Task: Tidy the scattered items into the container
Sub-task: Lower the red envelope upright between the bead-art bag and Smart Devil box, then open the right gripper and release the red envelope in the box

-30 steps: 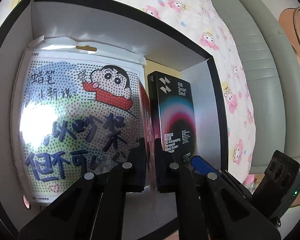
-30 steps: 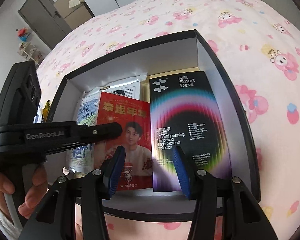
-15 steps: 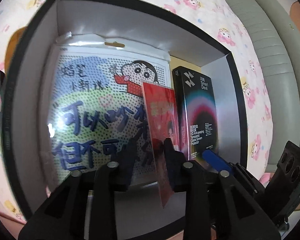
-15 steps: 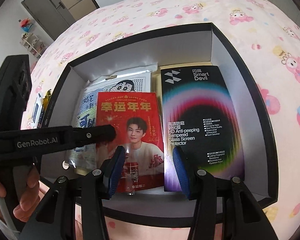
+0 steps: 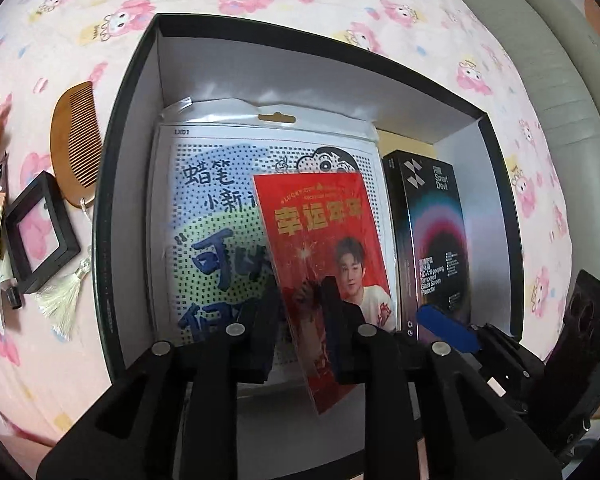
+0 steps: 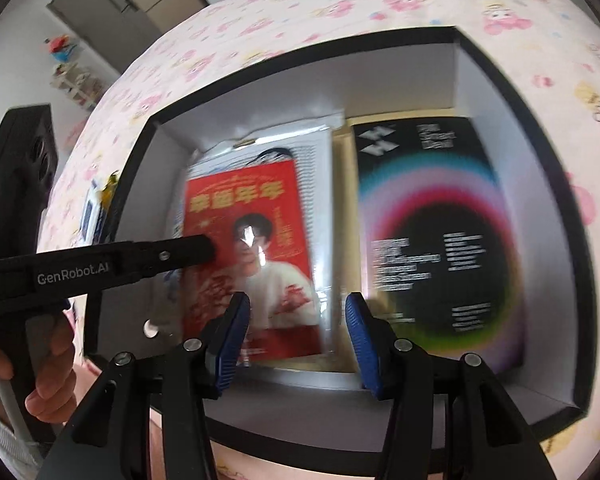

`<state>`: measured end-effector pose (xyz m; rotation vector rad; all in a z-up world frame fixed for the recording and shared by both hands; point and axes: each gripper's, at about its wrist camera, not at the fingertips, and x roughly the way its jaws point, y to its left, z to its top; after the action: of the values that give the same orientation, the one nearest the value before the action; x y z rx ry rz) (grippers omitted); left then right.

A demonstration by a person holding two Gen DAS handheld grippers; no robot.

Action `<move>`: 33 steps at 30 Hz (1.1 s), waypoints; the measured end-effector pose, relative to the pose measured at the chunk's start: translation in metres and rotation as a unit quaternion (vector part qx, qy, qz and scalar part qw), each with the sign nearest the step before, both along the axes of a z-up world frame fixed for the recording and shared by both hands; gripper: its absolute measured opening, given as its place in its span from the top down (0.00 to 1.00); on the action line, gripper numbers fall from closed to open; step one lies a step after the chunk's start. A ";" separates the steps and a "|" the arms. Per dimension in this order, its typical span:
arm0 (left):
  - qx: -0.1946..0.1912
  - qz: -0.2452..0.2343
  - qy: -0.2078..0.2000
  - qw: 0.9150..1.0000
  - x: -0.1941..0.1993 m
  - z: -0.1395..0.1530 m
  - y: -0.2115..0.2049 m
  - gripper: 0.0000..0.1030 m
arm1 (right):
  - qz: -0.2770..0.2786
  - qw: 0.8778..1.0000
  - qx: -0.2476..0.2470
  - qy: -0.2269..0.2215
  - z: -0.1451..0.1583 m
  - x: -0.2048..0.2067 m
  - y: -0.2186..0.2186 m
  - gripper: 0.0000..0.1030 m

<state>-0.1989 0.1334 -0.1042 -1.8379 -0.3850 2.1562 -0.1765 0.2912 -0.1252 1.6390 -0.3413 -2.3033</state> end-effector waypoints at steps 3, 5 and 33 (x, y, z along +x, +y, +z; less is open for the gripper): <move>-0.009 0.002 0.003 1.000 -0.009 -0.006 0.006 0.75 | 0.007 1.000 0.001 0.003 0.000 0.001 -0.003 0.55; -0.013 0.001 0.002 1.000 -0.011 -0.008 0.006 0.75 | 0.011 1.000 -0.005 0.005 0.001 0.002 -0.004 0.55; 0.010 -0.015 -0.002 1.000 -0.001 -0.009 0.007 0.66 | 0.037 0.999 0.023 -0.029 -0.017 -0.018 -0.014 0.53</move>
<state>-0.2002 0.1401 -0.1136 -1.8259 -0.3745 2.1217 -0.1946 0.2770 -0.1419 1.7135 -0.2370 -2.2293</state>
